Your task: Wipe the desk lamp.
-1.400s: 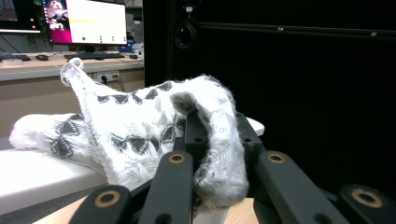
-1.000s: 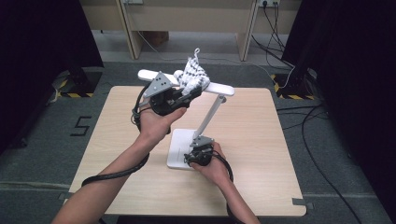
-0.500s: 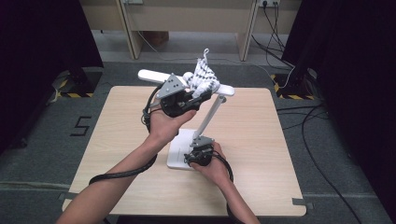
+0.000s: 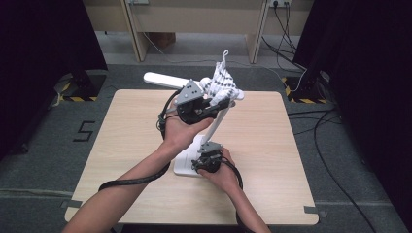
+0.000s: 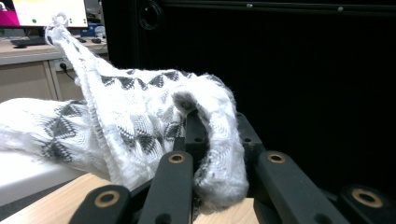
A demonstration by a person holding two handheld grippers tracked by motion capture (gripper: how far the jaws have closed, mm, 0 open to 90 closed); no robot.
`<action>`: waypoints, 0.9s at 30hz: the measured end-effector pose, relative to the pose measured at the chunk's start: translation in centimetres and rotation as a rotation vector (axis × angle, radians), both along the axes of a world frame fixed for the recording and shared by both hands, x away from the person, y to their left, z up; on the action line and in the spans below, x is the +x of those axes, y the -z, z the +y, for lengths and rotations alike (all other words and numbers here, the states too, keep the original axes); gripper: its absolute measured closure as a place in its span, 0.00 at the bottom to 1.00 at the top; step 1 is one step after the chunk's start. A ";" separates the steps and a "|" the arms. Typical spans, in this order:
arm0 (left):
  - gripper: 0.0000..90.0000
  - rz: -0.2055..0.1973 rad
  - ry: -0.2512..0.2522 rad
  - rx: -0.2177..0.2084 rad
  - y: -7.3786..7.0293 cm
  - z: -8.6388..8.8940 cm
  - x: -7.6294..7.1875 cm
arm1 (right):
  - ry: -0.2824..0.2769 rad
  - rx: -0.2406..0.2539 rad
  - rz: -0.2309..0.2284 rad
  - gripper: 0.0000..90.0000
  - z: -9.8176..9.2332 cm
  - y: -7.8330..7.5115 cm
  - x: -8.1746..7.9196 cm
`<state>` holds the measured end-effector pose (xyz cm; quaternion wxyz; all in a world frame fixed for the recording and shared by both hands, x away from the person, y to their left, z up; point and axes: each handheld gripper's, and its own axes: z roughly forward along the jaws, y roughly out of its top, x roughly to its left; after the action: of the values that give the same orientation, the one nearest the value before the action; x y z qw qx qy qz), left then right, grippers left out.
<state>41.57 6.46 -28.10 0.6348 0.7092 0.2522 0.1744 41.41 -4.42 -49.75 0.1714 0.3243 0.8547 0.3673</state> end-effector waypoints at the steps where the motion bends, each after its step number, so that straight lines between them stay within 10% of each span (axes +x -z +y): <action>1: 0.89 0.000 0.005 0.001 0.0 -0.1 0.0 | -0.001 0.000 0.000 0.45 0.0 0.0 0.0; 27: 0.89 0.009 0.066 0.029 0.8 -2.2 -0.8 | 0.003 0.009 0.006 0.45 0.0 0.0 -0.1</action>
<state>40.75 4.23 -28.86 0.6288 0.7271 0.2289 0.1537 41.35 -4.47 -49.79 0.1678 0.3276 0.8532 0.3696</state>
